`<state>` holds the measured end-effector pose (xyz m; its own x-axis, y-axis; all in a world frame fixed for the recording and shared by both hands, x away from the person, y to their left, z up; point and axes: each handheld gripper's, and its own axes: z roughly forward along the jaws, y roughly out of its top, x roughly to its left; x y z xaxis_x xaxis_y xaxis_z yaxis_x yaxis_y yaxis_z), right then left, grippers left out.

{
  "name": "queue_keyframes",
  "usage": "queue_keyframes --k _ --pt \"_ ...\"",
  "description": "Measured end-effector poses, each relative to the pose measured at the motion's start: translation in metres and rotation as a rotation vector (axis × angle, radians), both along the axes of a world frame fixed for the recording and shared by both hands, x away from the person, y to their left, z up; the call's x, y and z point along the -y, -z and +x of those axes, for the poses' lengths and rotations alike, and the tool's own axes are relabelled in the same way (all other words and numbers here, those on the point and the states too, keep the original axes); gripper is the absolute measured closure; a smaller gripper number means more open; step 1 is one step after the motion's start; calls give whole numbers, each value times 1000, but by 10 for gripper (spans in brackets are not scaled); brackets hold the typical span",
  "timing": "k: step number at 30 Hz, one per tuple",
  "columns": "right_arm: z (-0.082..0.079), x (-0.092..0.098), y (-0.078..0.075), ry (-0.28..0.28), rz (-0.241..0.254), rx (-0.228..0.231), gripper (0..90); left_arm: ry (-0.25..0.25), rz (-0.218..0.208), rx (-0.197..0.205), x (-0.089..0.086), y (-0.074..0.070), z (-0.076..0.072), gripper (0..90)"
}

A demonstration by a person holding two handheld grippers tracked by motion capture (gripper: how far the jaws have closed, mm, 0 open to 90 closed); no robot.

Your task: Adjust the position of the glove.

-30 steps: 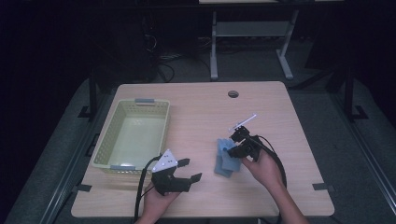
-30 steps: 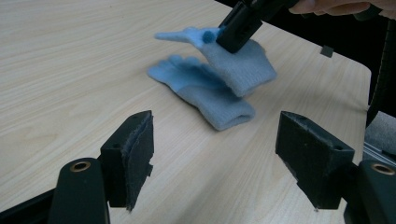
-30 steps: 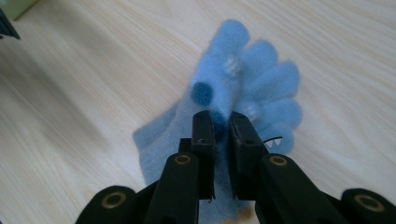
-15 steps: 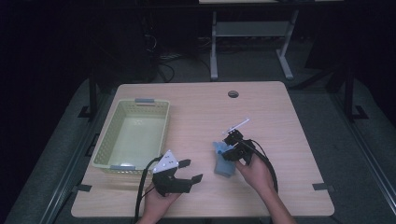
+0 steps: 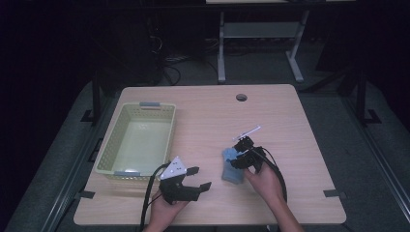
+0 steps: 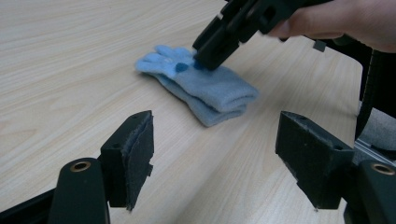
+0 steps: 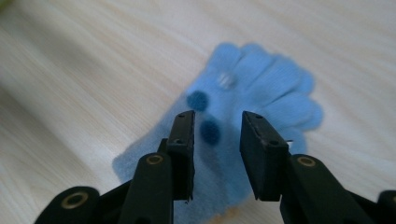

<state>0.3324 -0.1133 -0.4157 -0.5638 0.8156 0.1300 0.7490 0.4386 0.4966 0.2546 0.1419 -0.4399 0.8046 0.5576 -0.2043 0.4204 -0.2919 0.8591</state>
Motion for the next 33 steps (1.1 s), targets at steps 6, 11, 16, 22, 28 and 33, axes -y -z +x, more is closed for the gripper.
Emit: queue_keyframes --k 6,11,16,22,28,33 --pt "-5 1 3 -40 15 -6 789 1 -8 -15 0 0 1 304" --pt "-3 -4 13 -49 0 -29 801 -7 -20 -24 -2 0 3 309" --pt "-2 -6 20 -60 -11 -33 735 -5 -26 -53 -4 1 7 309" --pt "-9 -2 14 -56 35 5 565 -15 -36 -67 -3 -3 8 312" --pt "-14 16 7 -25 139 12 483 3 -54 -103 6 -8 11 304" --pt "-20 32 6 11 188 18 420 3 -42 -169 12 -3 20 285"
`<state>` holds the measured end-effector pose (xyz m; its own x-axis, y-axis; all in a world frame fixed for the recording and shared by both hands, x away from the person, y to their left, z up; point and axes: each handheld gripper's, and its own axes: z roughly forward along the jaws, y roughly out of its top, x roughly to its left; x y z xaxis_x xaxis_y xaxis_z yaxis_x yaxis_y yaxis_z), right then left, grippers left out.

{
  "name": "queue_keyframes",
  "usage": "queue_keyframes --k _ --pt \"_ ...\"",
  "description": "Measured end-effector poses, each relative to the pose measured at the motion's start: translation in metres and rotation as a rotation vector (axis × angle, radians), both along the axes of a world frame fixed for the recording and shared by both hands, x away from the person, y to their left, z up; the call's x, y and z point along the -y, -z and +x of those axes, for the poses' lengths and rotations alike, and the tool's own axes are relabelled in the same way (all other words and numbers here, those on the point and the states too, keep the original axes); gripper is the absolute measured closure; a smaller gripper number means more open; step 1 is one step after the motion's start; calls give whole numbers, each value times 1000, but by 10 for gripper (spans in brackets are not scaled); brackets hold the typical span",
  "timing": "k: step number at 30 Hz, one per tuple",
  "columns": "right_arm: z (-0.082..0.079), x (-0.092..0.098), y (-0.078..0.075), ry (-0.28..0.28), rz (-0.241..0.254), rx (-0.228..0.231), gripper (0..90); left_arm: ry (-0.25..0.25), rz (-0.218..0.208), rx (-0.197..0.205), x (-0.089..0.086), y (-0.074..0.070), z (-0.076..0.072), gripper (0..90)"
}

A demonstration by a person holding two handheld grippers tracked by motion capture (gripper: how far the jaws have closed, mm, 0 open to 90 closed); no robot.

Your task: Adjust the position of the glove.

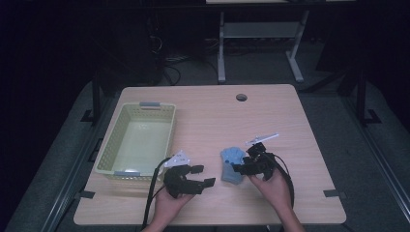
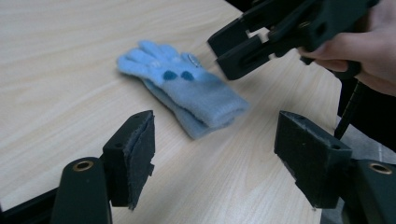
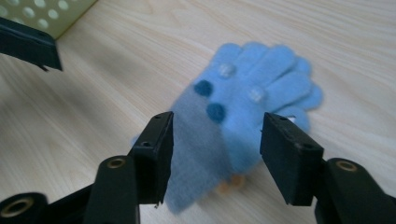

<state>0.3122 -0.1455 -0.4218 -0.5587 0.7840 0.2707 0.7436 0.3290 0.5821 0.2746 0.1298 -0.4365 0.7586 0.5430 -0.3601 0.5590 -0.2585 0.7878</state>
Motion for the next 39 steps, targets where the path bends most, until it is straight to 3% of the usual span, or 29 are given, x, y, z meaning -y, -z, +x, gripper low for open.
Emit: queue_keyframes --k 6,13,16,19,23,30,39 --pt "-4 18 8 37 61 -18 393 -3 -12 -61 11 -1 12 271" --pt "-8 27 15 82 133 -48 425 -18 7 -138 29 1 28 281" --pt "-10 27 17 89 145 -59 426 -32 -6 -212 34 7 36 290" --pt "-10 27 21 99 135 -68 425 -57 6 -255 37 14 43 297" --pt "-8 28 28 115 173 -111 428 -82 -35 -328 40 19 49 310" --pt "-5 29 36 121 228 -150 453 -70 -12 -367 47 26 55 383" --pt "-4 24 42 124 232 -180 479 -35 -5 -399 53 33 57 490"
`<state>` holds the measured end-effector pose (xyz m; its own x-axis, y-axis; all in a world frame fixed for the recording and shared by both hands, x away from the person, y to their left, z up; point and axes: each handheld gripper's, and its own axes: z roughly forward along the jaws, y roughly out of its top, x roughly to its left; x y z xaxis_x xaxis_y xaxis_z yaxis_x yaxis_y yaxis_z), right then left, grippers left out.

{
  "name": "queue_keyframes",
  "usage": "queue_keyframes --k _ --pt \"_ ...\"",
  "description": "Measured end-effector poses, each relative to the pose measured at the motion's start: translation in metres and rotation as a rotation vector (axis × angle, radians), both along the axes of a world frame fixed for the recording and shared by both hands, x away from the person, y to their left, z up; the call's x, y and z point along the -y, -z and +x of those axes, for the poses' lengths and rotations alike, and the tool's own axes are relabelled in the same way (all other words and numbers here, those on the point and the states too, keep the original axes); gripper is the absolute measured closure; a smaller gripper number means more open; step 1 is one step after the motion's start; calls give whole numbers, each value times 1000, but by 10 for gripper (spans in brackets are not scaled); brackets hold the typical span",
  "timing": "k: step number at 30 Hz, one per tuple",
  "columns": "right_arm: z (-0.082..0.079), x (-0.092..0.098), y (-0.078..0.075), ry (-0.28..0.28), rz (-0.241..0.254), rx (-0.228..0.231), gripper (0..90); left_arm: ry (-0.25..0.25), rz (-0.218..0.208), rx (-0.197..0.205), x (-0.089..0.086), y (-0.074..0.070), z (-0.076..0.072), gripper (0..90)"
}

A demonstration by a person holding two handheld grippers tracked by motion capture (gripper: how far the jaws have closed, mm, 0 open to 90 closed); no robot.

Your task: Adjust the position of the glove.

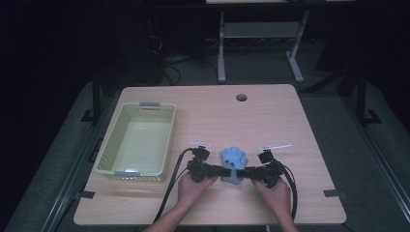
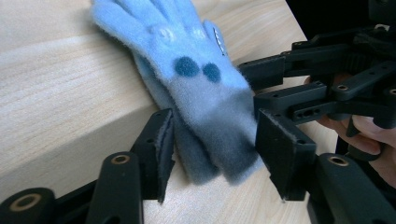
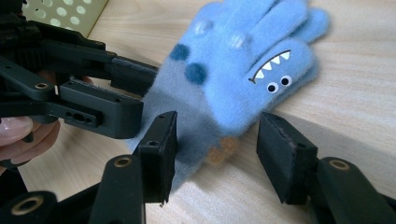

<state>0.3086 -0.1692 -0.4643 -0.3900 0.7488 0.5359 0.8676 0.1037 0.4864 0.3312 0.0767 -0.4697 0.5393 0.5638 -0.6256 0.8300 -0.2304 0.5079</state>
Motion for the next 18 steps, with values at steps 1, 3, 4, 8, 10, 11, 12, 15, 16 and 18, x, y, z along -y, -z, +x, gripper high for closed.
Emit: queue_keyframes --k 1,3,4,8,10,11,12,15,16,18 --pt "0 -1 1 -2 5 -1 488 6 6 1 0 1 0 500" --pt "0 -2 2 -3 13 1 498 -3 2 -13 1 2 0 508" --pt "0 -3 2 2 11 0 507 0 3 -13 1 2 0 515" --pt "1 -5 2 4 14 -7 535 1 -9 -38 0 4 2 541" --pt "1 -6 3 6 15 -7 556 -1 -24 -49 0 6 3 557" --pt "1 -7 3 4 14 -1 566 4 -29 -55 -1 6 4 561" --pt "1 -7 3 2 13 -1 574 6 -35 -63 -1 6 5 561" --pt "2 -8 5 2 27 -5 604 20 -44 -95 -3 8 6 569" --pt "3 -9 5 -1 29 -2 614 24 -41 -90 -3 8 6 584" --pt "3 -10 6 -3 28 -2 626 26 -35 -85 -2 8 6 604"
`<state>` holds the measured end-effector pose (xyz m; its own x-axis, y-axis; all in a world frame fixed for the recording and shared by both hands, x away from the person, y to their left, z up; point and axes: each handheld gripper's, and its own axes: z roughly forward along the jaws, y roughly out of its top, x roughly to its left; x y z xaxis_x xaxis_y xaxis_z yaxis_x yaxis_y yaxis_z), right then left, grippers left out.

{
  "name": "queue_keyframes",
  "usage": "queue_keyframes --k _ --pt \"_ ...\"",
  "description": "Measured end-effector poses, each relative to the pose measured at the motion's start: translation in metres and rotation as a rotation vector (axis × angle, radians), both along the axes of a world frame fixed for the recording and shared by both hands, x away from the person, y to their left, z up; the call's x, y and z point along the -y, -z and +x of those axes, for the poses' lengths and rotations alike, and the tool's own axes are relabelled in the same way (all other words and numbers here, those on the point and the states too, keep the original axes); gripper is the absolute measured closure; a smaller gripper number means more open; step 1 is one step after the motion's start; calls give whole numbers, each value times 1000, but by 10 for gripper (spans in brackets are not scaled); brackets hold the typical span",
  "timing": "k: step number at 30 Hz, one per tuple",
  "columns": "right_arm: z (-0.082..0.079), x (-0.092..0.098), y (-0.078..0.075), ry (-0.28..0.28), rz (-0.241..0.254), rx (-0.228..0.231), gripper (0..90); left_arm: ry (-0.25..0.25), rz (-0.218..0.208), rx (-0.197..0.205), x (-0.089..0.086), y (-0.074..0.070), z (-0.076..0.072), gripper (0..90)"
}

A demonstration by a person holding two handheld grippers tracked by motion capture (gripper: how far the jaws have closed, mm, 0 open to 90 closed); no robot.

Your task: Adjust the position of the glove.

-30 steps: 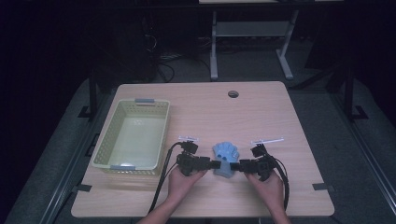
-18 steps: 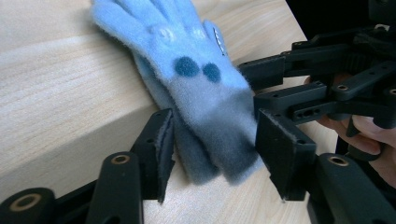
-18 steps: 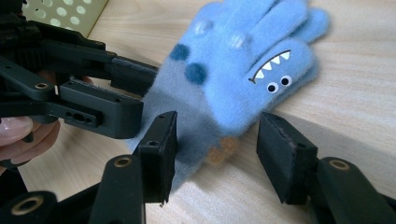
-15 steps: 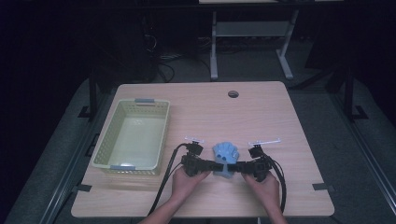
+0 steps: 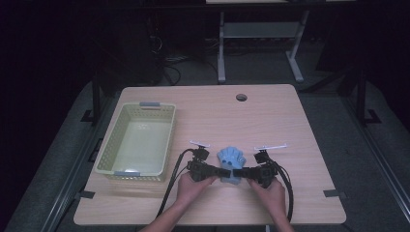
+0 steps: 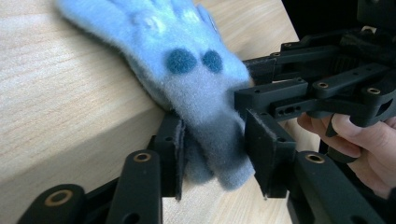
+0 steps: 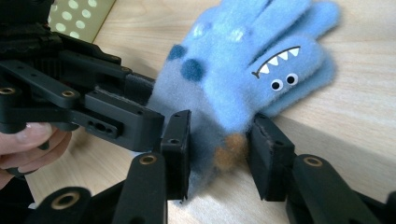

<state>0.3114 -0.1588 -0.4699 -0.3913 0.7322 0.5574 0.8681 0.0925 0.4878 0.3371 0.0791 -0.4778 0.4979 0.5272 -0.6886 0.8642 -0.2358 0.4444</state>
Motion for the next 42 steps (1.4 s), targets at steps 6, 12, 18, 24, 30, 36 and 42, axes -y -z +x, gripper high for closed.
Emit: queue_keyframes --k 6,12,18,24,30,36,42 --pt "3 -2 2 2 31 -10 678 -2 -23 -29 -2 3 2 660" --pt "2 -2 3 -21 58 19 741 -5 -42 -28 -3 5 4 695" --pt "4 1 4 -24 94 19 765 -14 -63 -31 -5 5 6 704" --pt "5 0 -1 -30 89 35 768 -9 -70 -15 -7 3 6 703" --pt "5 -2 -12 -39 83 58 769 -6 -84 10 -10 -6 5 703" --pt "5 -6 -23 -62 68 84 769 2 -91 49 -14 -17 3 702" --pt "4 -10 -37 -73 59 104 769 11 -106 87 -18 -26 2 701"
